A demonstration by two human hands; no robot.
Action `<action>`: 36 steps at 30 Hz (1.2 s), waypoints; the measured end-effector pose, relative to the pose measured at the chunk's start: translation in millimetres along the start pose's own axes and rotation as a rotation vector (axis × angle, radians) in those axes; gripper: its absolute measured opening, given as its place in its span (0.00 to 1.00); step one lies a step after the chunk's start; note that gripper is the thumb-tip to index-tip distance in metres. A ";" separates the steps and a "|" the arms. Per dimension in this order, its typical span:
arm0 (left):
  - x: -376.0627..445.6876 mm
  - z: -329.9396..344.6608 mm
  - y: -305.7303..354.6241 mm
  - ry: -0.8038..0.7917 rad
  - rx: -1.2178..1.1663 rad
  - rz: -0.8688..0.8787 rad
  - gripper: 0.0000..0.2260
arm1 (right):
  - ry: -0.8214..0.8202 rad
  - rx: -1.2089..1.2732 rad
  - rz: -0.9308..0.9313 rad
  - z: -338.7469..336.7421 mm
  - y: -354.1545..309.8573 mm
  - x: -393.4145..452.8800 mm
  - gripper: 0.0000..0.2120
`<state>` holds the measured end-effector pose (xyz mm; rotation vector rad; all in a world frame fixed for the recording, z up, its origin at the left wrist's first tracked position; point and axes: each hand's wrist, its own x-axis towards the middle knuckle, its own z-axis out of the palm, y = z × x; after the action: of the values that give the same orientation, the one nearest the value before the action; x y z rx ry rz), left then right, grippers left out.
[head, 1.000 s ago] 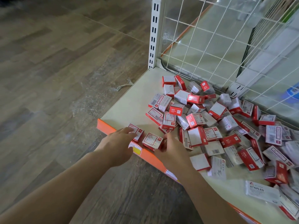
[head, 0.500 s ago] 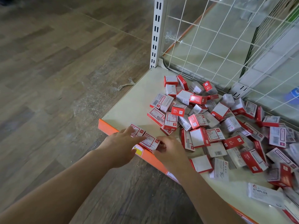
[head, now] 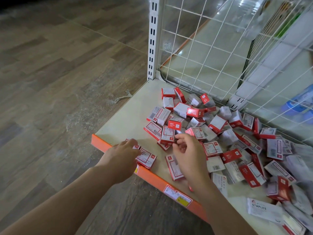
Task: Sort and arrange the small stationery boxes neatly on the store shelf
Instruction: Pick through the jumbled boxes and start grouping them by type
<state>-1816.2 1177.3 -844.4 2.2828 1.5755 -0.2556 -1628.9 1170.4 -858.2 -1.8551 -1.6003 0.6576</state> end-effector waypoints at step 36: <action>37.3 -15.7 22.7 0.293 -0.721 -0.240 0.12 | 0.104 -0.283 -0.558 -23.6 1.6 18.5 0.15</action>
<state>-1782.4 1208.4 -838.6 1.6178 1.7110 0.5341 -1608.3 1185.7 -842.6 -1.4773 -2.0939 0.0912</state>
